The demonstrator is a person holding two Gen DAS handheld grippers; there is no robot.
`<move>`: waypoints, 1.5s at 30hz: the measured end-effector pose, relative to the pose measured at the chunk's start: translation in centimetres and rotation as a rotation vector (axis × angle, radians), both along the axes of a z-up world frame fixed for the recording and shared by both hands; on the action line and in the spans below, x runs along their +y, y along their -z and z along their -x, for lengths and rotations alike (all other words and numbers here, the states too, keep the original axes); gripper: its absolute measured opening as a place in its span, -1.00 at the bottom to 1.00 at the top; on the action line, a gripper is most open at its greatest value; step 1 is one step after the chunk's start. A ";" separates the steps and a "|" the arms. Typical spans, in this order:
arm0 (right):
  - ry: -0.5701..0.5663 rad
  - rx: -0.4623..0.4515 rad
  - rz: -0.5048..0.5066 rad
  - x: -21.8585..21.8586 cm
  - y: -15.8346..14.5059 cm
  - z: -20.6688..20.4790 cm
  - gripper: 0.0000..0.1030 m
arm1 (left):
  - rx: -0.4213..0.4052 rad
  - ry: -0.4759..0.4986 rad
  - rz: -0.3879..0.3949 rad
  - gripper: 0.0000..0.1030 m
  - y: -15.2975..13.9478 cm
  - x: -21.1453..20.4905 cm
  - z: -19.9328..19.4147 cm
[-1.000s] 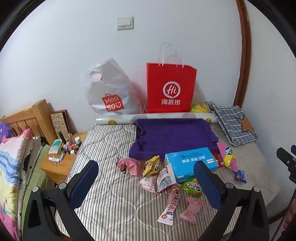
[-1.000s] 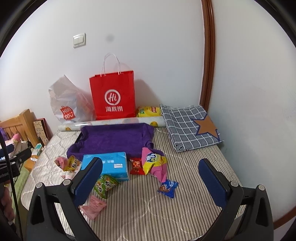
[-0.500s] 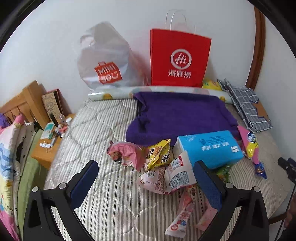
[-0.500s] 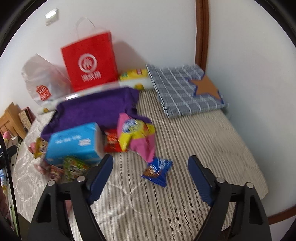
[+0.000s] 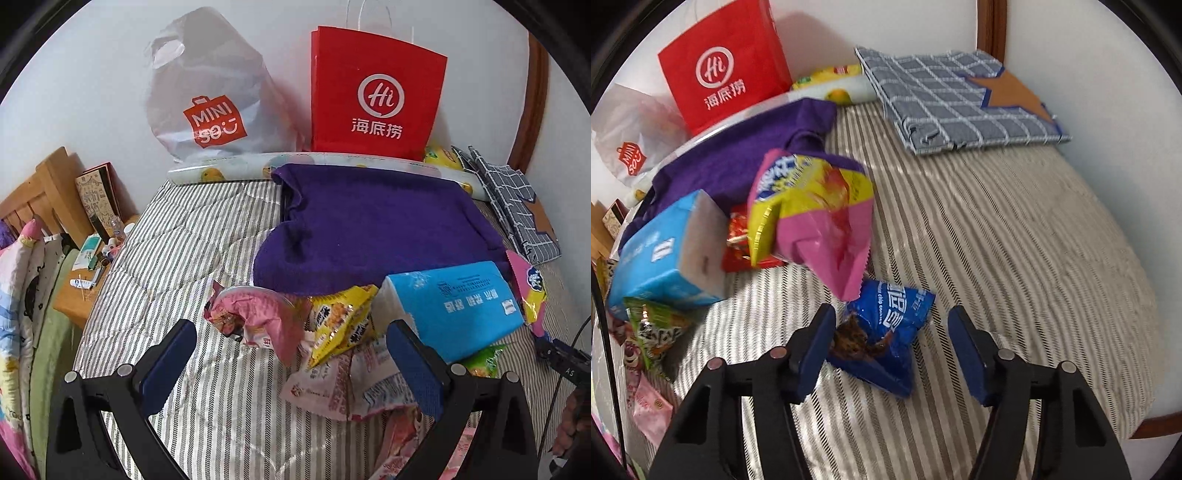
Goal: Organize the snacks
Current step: 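Reach down and grasp the small blue snack wrapper with the right tool, then grasp the pink snack wrapper with the left tool while the right tool holds the blue wrapper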
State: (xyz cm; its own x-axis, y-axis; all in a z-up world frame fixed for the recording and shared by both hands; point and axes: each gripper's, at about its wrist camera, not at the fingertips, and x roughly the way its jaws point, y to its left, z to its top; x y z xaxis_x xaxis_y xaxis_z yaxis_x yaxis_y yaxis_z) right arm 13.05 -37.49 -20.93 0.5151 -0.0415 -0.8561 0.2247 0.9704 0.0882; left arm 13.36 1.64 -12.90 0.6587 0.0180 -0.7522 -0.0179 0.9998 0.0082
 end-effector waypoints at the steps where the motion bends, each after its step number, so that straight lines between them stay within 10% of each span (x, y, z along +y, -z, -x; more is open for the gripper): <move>1: 0.001 -0.002 0.010 0.1 0.2 -0.1 0.22 | 0.003 -0.002 0.000 1.00 0.1 0.1 -0.1; 10: -0.055 -0.022 0.073 1.4 0.0 0.4 -0.14 | 0.025 -0.002 0.002 1.00 1.1 0.9 -0.6; 30: -0.057 -0.074 0.087 1.9 -3.3 1.7 -0.16 | 0.026 -0.018 0.072 0.99 1.7 3.7 -3.3; 45: -0.065 -0.093 0.082 3.2 -4.5 0.6 -0.16 | 0.129 0.013 0.090 0.41 6.8 4.2 -5.7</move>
State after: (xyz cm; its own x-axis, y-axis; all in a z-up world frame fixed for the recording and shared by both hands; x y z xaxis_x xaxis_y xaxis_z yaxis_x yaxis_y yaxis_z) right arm 12.43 -34.27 -16.45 0.5958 -0.0735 -0.7997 0.1561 0.9874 0.0256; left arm 19.05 5.82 -19.65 0.5564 -0.0616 -0.8286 -0.0092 0.9967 -0.0803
